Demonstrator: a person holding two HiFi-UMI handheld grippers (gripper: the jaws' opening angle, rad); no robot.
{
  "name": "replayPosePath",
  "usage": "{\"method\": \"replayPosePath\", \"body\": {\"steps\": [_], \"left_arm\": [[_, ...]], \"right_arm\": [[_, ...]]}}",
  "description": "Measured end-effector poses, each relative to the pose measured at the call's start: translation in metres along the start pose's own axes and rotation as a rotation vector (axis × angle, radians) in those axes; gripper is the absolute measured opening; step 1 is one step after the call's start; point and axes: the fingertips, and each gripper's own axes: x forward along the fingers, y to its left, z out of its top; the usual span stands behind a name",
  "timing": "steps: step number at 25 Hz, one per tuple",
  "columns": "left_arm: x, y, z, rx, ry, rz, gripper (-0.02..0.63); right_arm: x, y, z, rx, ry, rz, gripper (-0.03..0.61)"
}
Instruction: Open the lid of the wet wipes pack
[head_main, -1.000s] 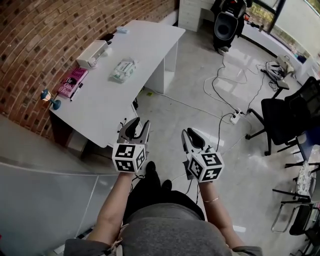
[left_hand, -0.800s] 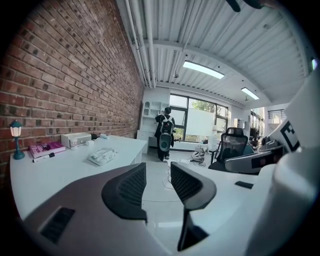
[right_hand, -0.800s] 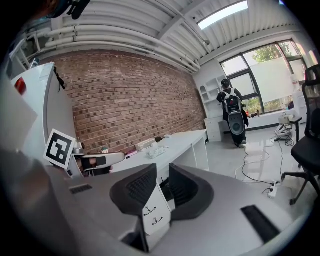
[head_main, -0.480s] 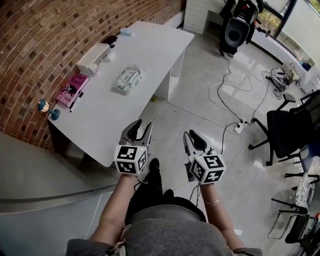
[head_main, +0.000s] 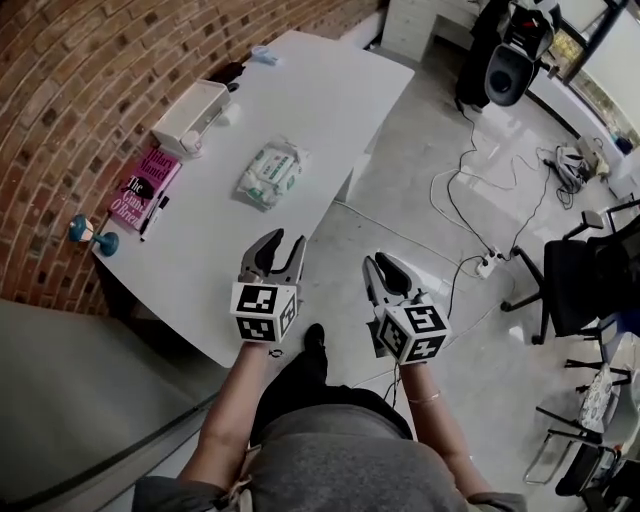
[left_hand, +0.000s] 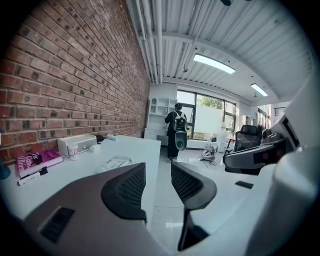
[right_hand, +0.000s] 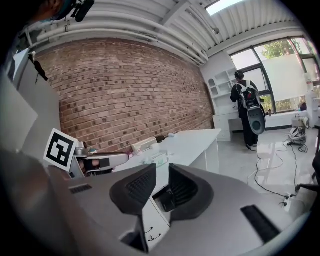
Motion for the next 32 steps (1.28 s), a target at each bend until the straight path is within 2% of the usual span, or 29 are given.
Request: {"method": "replayPosePath", "body": {"steps": [8,17,24,32], "left_arm": [[0.027,0.047,0.002,-0.018,0.034,0.015,0.15],[0.042,0.074,0.005,-0.032,0.045,0.039,0.15],[0.054,0.092,0.007,-0.029,0.048,0.085,0.15],[0.071,0.116,0.005,-0.041,0.076,0.165,0.15]], "right_arm": [[0.052,0.007,0.009,-0.027,0.031,-0.004,0.078],[0.084,0.02,0.015,-0.059,0.064,0.026,0.08],[0.115,0.024,0.022,-0.095,0.085,0.086,0.078],[0.162,0.023,0.025,-0.134,0.129,0.2,0.081]]}}
